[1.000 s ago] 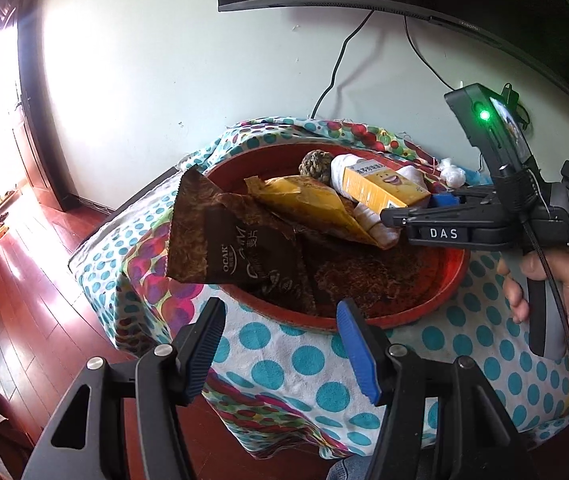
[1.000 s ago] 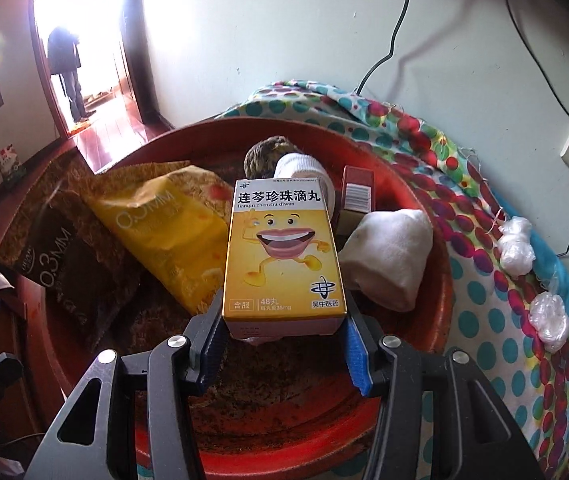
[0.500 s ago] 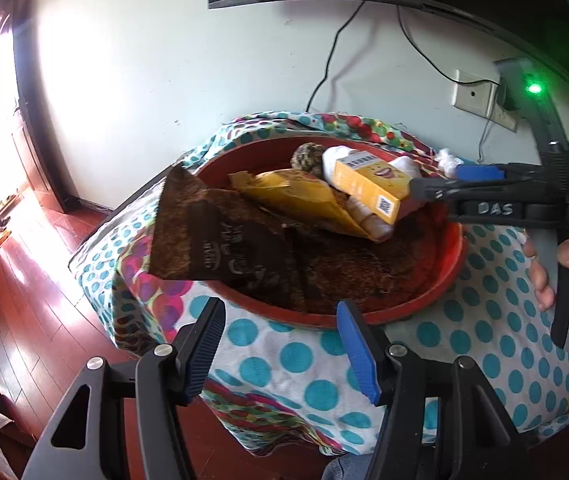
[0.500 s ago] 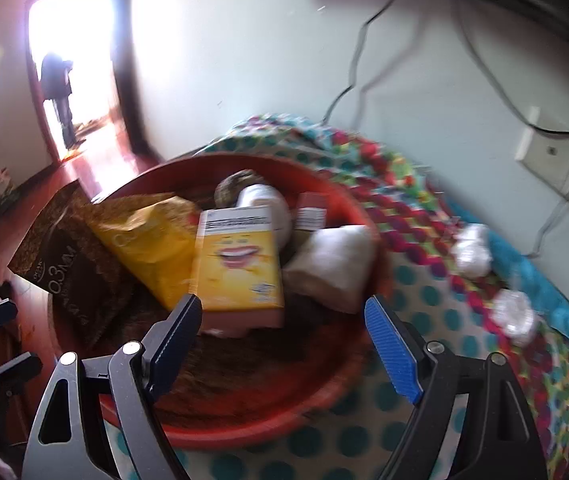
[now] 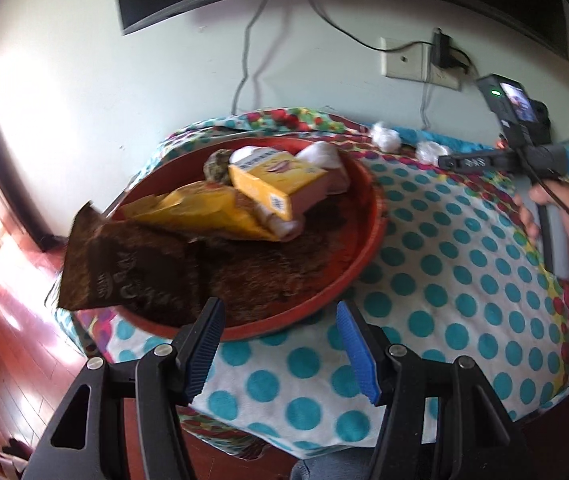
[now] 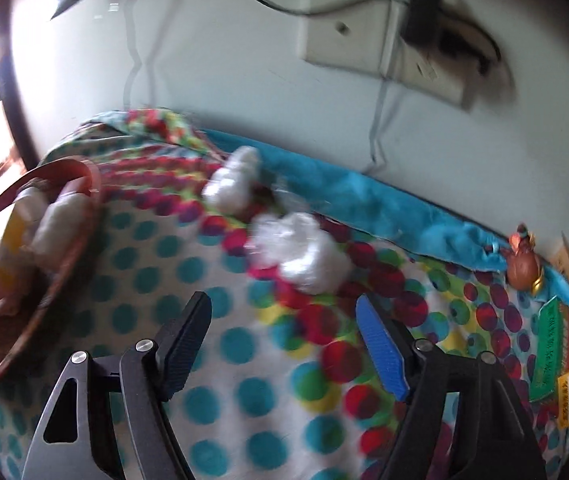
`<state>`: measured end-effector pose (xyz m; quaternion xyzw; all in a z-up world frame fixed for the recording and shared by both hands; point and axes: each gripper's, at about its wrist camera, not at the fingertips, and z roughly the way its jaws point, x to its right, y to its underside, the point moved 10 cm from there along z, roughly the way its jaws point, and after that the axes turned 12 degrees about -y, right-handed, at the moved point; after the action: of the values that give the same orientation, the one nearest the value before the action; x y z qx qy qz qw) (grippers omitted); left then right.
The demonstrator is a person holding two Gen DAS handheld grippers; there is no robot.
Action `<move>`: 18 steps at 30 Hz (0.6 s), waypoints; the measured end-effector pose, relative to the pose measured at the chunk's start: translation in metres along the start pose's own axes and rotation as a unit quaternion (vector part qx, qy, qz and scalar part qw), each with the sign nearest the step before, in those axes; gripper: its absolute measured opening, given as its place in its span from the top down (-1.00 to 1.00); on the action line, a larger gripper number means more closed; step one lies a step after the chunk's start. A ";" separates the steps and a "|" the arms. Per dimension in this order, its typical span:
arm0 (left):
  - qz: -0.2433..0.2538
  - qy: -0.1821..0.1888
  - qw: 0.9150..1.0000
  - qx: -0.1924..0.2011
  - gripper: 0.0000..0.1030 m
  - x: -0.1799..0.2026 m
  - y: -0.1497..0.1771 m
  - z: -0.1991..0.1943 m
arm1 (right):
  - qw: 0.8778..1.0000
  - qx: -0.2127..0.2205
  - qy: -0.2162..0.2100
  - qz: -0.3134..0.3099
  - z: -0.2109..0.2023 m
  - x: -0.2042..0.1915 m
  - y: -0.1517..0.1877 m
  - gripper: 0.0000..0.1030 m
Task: Organize objects
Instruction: 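Grasp the plastic-wrapped white item with right while left approaches another wrapped item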
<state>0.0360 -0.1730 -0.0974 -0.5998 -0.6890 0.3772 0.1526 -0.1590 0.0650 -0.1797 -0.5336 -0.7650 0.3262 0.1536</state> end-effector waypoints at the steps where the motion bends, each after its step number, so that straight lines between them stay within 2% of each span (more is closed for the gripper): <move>1: 0.003 0.004 1.000 0.000 -0.16 0.005 -0.001 0.000 | 1.000 0.000 0.003 0.005 0.005 0.007 -0.002 -0.40; 6: 0.009 0.042 0.999 -0.021 -0.16 0.034 -0.008 0.007 | 1.000 -0.011 0.002 0.001 0.027 0.016 -0.012 -0.40; 11: 0.039 0.052 0.998 -0.011 -0.16 0.063 -0.027 0.012 | 1.000 -0.028 -0.010 -0.003 0.048 0.015 -0.021 -0.40; 14: 0.040 0.066 0.997 -0.011 -0.16 0.080 -0.043 0.020 | 0.999 -0.034 -0.015 -0.007 0.057 0.011 -0.023 -0.39; 18: 0.039 0.064 0.997 -0.002 -0.16 0.095 -0.070 0.034 | 0.999 -0.043 -0.020 -0.019 0.064 0.007 -0.022 -0.19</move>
<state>-0.0587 -0.0949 -0.0942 -0.6494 -0.6544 0.3430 0.1801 -0.2149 0.0448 -0.2130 -0.5188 -0.7911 0.3006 0.1214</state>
